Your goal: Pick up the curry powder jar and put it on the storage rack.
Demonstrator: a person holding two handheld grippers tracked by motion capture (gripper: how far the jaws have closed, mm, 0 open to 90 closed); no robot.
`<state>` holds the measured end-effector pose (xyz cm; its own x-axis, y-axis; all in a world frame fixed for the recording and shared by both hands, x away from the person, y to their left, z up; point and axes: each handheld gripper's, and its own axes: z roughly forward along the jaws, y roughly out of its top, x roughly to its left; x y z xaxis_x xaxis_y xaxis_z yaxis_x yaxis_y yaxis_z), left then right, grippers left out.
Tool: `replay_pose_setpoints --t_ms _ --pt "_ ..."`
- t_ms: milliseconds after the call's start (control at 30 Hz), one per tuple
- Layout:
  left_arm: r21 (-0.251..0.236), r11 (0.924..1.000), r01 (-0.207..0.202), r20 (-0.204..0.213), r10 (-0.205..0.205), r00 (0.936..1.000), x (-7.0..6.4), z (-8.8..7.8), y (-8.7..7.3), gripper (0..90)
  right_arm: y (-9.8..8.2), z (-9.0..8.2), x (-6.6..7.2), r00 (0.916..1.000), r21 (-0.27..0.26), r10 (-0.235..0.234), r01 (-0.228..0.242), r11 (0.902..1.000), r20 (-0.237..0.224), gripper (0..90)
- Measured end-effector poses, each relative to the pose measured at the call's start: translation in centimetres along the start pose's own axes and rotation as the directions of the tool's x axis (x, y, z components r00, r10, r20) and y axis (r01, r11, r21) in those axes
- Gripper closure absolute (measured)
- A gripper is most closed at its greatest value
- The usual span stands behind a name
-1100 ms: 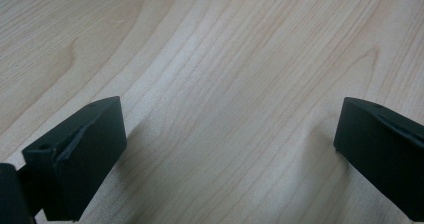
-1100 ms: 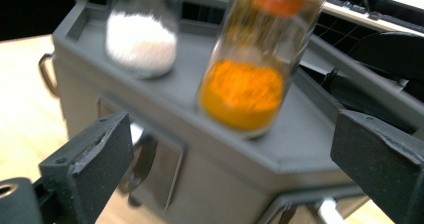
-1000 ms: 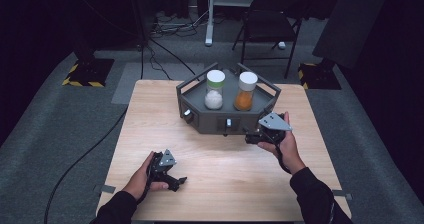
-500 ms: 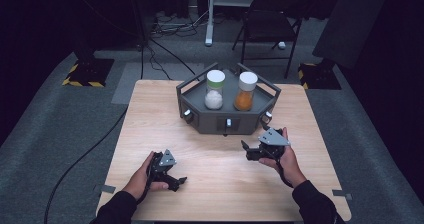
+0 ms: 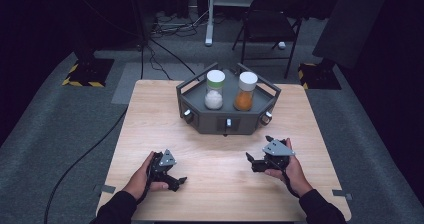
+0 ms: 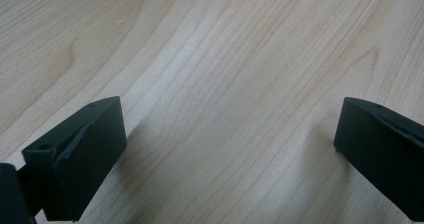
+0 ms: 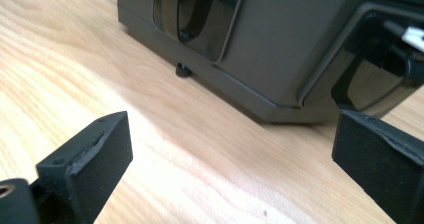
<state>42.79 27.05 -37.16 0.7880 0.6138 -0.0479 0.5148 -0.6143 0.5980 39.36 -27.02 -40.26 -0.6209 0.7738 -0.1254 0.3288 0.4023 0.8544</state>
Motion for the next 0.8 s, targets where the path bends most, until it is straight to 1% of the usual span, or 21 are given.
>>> replay_pose_setpoints --t_ms 100,167,400,467,567,700,800 --pt "0.000 1.0000 0.000 0.000 0.000 1.0000 0.0 0.0 0.0 0.3 -0.2 -0.2 0.0 1.0000 0.014 -0.009 0.009 0.9999 0.000 2.6" --pt "0.000 1.0000 0.000 0.000 0.000 1.0000 0.0 0.0 0.0 0.3 -0.4 -0.4 -0.1 0.9999 0.022 -0.011 0.011 0.9997 -0.007 2.6" --pt "0.000 1.0000 -0.001 0.000 0.001 1.0000 0.0 0.0 0.0 0.3 -1.2 -1.2 -1.0 0.9981 0.065 -0.025 0.029 0.9975 -0.056 2.6" --pt "0.000 1.0000 0.000 0.000 0.000 1.0000 0.0 0.0 0.0 0.3 -1.5 -1.3 -1.3 0.9973 0.080 -0.023 0.029 0.9964 -0.069 2.6" --pt "0.000 1.0000 0.000 0.000 0.000 1.0000 0.0 0.0 0.0 0.3 -1.8 -1.5 -1.5 0.9962 0.104 -0.039 0.047 0.9935 -0.077 2.6" --pt "0.000 1.0000 -0.001 0.000 0.001 1.0000 0.0 0.0 0.0 0.3 -2.1 -1.8 -1.8 0.9954 0.136 -0.034 0.046 0.9896 -0.089 2.6" --pt "0.000 1.0000 0.000 0.000 0.000 1.0000 0.0 0.0 0.0 0.3 -2.4 -1.9 -2.0 0.9941 0.156 -0.041 0.056 0.9862 -0.100 2.6"
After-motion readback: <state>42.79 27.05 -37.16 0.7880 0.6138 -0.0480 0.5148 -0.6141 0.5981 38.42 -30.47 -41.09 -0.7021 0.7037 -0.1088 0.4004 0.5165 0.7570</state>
